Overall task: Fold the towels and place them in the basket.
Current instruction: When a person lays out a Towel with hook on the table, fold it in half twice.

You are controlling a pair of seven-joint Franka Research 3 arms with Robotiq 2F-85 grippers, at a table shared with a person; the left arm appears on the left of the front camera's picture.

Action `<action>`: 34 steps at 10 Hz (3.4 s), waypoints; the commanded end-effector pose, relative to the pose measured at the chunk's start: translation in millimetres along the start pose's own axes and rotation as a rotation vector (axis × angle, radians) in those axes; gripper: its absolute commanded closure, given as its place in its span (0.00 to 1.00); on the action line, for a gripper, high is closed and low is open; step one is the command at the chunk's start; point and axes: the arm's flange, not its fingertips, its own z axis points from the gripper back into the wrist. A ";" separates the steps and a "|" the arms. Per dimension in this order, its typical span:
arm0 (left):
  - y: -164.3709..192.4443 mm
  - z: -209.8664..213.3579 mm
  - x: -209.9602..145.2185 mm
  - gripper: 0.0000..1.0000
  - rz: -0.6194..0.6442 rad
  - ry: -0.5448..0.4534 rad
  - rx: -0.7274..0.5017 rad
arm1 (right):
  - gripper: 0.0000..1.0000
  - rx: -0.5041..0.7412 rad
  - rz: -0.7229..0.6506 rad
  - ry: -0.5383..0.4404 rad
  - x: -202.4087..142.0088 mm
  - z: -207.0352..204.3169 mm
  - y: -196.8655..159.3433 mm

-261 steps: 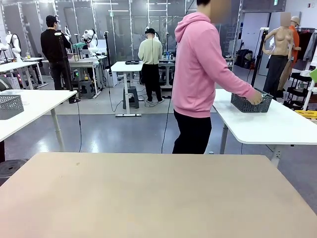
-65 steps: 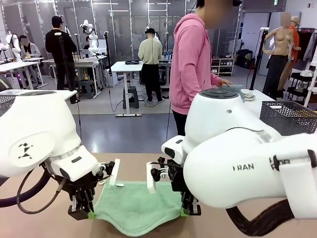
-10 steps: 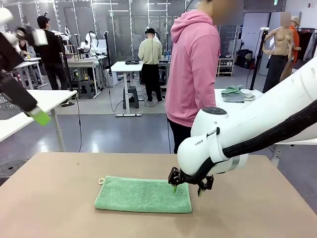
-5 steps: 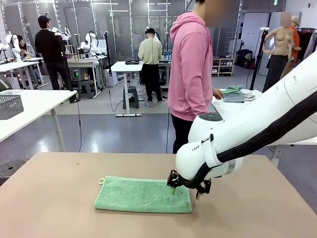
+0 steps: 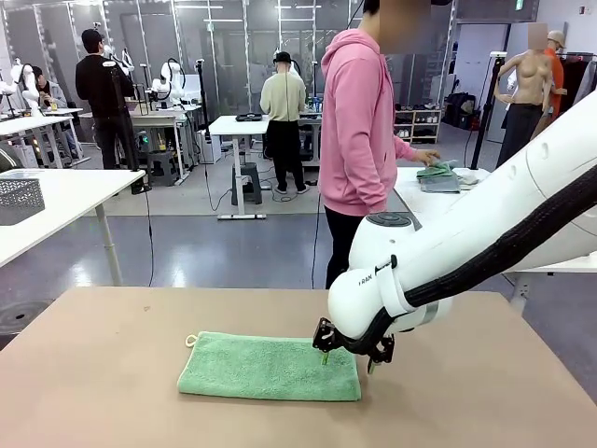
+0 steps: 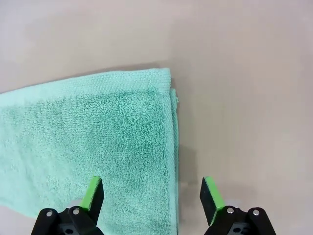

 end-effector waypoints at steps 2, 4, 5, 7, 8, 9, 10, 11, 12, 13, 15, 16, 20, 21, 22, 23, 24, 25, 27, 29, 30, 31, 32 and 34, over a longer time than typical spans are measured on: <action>0.7 -4.9 2.8 0.00 -0.009 0.012 -0.001 | 0.00 -0.025 -0.047 0.017 11.5 -9.4 11.9; 0.7 -4.9 2.8 0.00 -0.009 0.012 -0.001 | 0.11 -0.048 -0.036 0.037 15.4 -14.2 15.0; 0.7 -4.9 2.8 0.00 -0.009 0.012 -0.001 | 0.23 -0.060 -0.027 0.048 16.4 -15.7 15.6; 0.7 -4.9 2.8 0.00 -0.009 0.012 -0.001 | 0.83 -0.077 -0.019 0.057 17.9 -17.4 16.6; 0.7 -4.9 2.8 0.00 -0.009 0.012 -0.001 | 1.00 -0.083 -0.016 0.062 18.1 -19.6 17.6; 0.7 -4.9 2.8 0.00 -0.009 0.012 -0.001 | 0.87 -0.088 -0.014 0.068 17.5 -20.7 17.7; 0.7 -4.9 2.8 0.00 -0.009 0.012 -0.001 | 1.00 -0.092 -0.012 0.070 16.9 -21.5 18.3; 0.7 -4.9 2.8 0.00 -0.009 0.012 -0.001 | 1.00 -0.095 -0.009 0.068 16.0 -21.7 19.3; 0.7 -4.9 2.8 0.00 -0.009 0.012 -0.001 | 1.00 -0.098 -0.007 0.067 15.4 -21.8 20.5; 0.7 -4.9 2.8 0.00 -0.009 0.012 -0.001 | 1.00 -0.102 -0.005 0.063 13.9 -20.1 21.0; 0.7 -4.9 2.8 0.00 -0.009 0.012 -0.001 | 1.00 -0.108 0.001 0.055 10.5 -14.8 21.8; 0.7 -4.9 2.8 0.00 -0.009 0.012 -0.001 | 1.00 -0.111 0.003 0.048 8.3 -9.5 20.3; 0.7 -4.9 2.8 0.00 -0.009 0.012 -0.001 | 1.00 -0.350 0.120 0.007 1.7 33.2 -15.5; 0.7 -4.9 2.8 0.00 -0.009 0.012 -0.001 | 1.00 -0.378 0.140 -0.009 0.1 48.2 -22.1; 0.7 -4.9 2.8 0.00 -0.009 0.012 -0.001 | 1.00 -0.392 0.174 -0.032 -4.2 62.8 -22.2; 0.7 -4.9 2.8 0.00 -0.009 0.012 -0.001 | 1.00 -0.402 0.189 -0.059 -8.8 78.7 -18.3; 0.7 -4.9 2.8 0.00 -0.009 0.012 -0.001 | 1.00 -0.395 0.214 -0.083 -15.5 93.6 -9.0; 0.7 -4.9 2.8 0.00 -0.009 0.012 -0.001 | 1.00 -0.396 0.237 -0.113 -23.5 106.4 5.1; 0.7 -4.9 2.8 0.00 -0.009 0.012 -0.001 | 1.00 -0.354 0.284 -0.108 -31.8 113.6 33.8; 0.7 -4.9 2.8 0.00 -0.009 0.012 -0.001 | 1.00 -0.225 0.293 -0.087 -32.2 114.4 61.7; 0.7 -4.9 2.8 0.00 -0.009 0.012 -0.001 | 1.00 -0.172 0.286 -0.062 -30.4 111.2 73.1; 0.7 -4.9 2.8 0.00 -0.009 0.012 -0.001 | 1.00 -0.117 0.284 -0.035 -26.0 105.5 84.0; 0.7 -4.9 2.8 0.00 -0.009 0.012 -0.001 | 1.00 -0.083 0.279 -0.011 -23.0 97.5 93.7; 0.7 -4.9 2.8 0.00 -0.009 0.012 -0.001 | 1.00 -0.053 0.251 0.027 -16.4 74.8 111.9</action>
